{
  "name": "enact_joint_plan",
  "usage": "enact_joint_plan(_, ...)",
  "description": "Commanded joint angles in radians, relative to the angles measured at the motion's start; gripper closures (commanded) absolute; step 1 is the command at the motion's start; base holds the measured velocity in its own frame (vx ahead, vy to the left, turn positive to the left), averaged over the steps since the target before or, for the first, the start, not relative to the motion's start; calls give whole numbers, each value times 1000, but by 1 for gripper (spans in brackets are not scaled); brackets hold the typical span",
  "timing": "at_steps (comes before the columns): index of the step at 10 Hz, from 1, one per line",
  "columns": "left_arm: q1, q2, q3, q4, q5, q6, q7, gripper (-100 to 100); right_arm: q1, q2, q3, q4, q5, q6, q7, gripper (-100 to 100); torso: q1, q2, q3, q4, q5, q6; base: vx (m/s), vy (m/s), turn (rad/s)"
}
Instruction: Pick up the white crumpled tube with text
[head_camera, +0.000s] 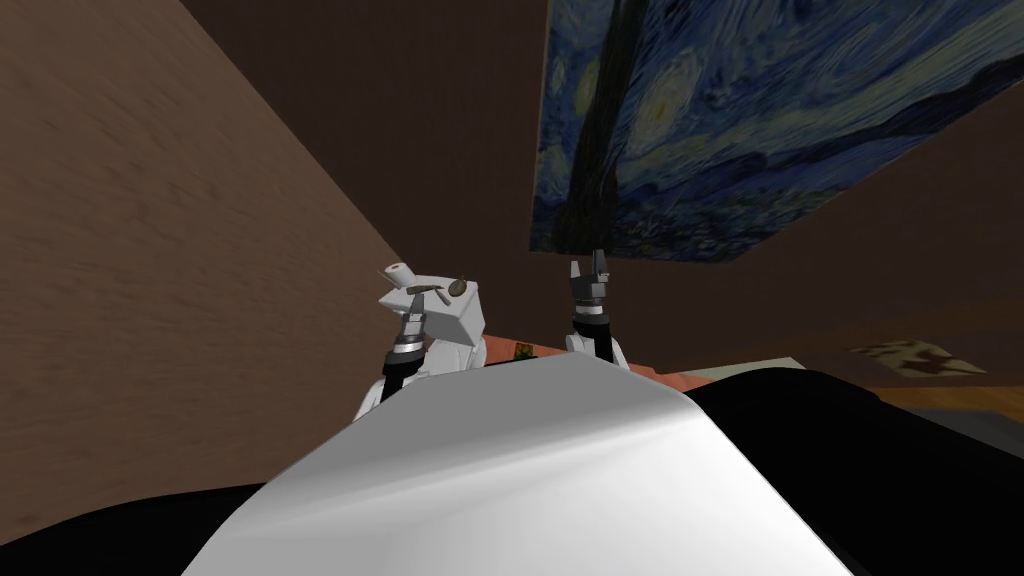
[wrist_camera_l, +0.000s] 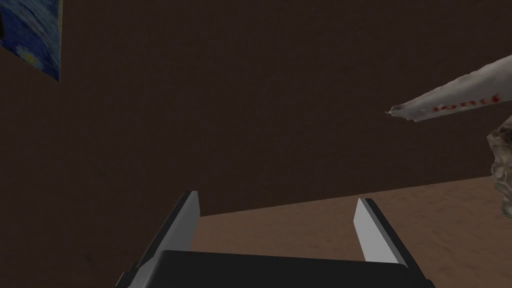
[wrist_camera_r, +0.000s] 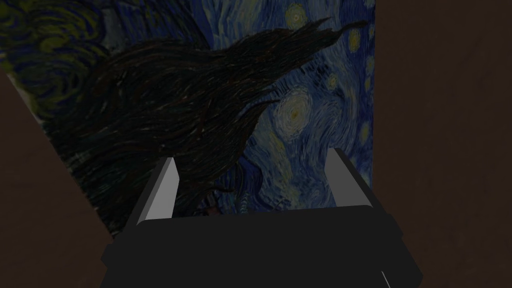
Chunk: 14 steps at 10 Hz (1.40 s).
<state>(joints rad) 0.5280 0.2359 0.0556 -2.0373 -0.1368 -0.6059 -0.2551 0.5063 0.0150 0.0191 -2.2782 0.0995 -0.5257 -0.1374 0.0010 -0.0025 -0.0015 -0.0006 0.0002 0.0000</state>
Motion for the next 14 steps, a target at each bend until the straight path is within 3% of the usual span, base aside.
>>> enact_joint_plan(1,0,22,-2,34,-39,3,-28,-100,0,0,0,0,0,0,0,0,0,0,0,0,0,0,34,13,9)
enact_joint_plan(8,0,121,3,151,-171,12,-123,-100,0,0,0,0,0,0,0,0,1,2,1,0,0,0,22,17,-14)
enact_joint_plan(12,-12,213,15,213,-258,22,-205,-100,0,0,0,0,0,0,0,0,2,2,1,1,0,0,0,40,-82)
enact_joint_plan(14,-21,249,23,227,-281,25,-237,-100,0,0,0,0,0,0,0,0,2,3,2,1,0,0,-5,35,-144)
